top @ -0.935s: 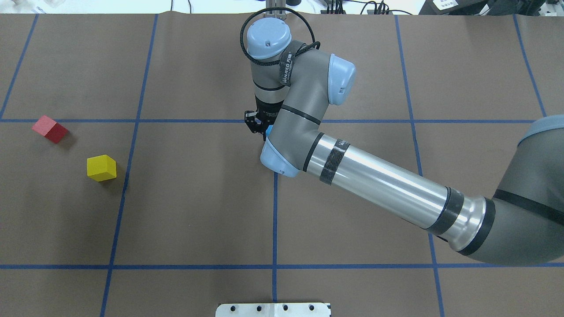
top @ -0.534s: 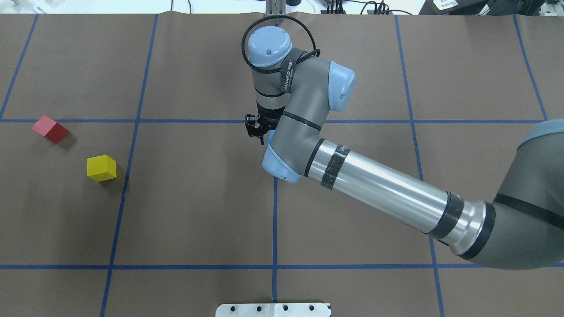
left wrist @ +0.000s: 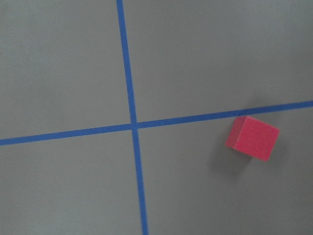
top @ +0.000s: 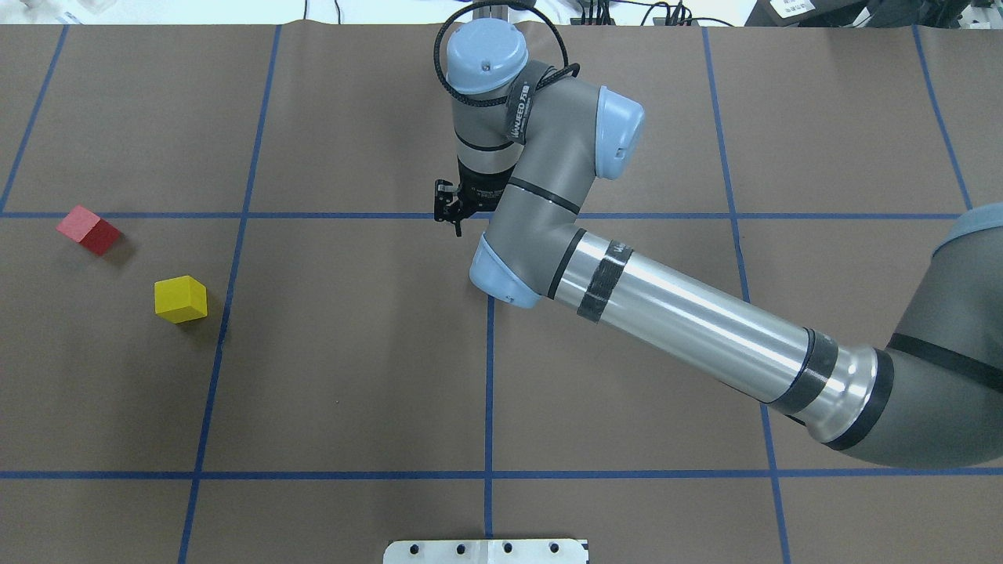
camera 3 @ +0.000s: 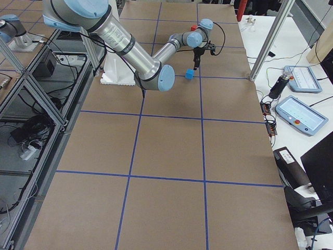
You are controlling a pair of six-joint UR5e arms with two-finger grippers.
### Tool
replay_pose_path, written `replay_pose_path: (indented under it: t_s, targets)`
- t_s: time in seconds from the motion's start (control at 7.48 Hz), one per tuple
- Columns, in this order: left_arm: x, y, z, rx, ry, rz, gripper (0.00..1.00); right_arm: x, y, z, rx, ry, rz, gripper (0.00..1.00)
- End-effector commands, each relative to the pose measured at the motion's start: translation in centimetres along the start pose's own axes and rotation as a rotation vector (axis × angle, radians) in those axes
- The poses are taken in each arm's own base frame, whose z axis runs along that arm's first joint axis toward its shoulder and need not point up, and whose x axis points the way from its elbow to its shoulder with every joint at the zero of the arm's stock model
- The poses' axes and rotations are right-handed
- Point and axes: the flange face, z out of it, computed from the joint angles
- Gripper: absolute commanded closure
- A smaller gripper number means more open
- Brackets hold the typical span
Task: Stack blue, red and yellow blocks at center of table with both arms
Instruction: 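Open the right gripper to set the blue cube down at center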
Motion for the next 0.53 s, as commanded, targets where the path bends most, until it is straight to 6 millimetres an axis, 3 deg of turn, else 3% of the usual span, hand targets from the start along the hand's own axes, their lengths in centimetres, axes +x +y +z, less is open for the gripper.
replay_pose_path:
  t_s: [0.0, 0.13, 0.27, 0.4]
  targets:
    - [6.6, 0.1, 3.8, -0.038, 0.018, -0.062, 0.0, 8.0, -0.9, -3.0, 0.05, -0.021, -0.018, 0.0]
    - [7.5, 0.1, 4.9, -0.044, 0.021, -0.167, 0.0, 10.3, -2.2, -4.2, 0.072, -0.02, 0.002, 0.0]
    - [7.6, 0.1, 4.9, -0.03, 0.027, -0.211, 0.0, 11.8, -2.8, -3.9, 0.077, -0.006, 0.017, 0.0]
    - [7.4, -0.1, 5.1, 0.02, 0.012, -0.147, 0.01, 13.2, -3.2, -3.6, 0.077, 0.003, 0.014, 0.0]
